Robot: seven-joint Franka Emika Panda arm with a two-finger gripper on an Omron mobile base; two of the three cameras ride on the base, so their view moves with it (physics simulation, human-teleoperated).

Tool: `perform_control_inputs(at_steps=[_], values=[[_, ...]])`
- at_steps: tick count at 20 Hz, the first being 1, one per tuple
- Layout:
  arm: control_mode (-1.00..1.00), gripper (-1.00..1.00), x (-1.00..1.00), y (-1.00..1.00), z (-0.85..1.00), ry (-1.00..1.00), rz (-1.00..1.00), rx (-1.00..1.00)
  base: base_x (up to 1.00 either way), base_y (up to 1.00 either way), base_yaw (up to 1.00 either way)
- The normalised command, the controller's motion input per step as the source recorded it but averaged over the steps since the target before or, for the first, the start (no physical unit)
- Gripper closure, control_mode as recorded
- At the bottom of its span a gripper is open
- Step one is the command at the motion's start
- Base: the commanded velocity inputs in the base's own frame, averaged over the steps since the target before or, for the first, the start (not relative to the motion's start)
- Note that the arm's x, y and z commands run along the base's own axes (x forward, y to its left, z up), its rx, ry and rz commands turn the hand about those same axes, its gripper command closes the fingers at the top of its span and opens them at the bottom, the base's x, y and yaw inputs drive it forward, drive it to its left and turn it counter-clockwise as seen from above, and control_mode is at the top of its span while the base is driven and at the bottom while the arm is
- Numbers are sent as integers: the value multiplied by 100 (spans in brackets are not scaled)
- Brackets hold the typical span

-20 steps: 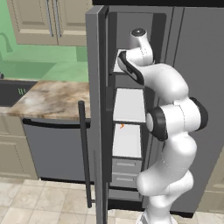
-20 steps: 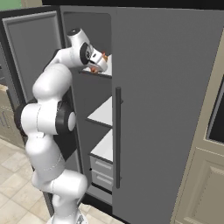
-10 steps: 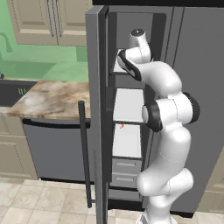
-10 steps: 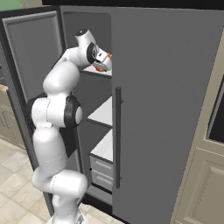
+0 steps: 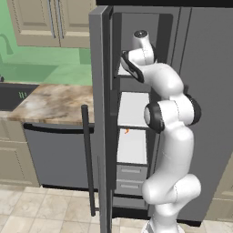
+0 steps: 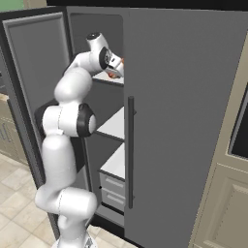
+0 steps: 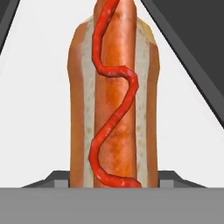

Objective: Store the hot dog in the freezer for long-term storage. Close the freezer door after placing the cooked food.

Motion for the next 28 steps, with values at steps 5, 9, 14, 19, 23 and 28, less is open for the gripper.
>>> perform_control_inputs(at_steps=[5,9,14,19,23,28], values=[[-100,100,29,-1,-9,0,1,0,0,0,0],[-100,100,4,-2,0,0,1,0,0,0,0],[-100,-100,0,0,-6,1,0,0,0,0,0],[-100,-100,0,0,-4,0,0,0,0,0,0],[-100,-100,0,0,0,0,0,0,0,0,0],[-100,-100,0,0,0,0,0,0,0,0,0]])
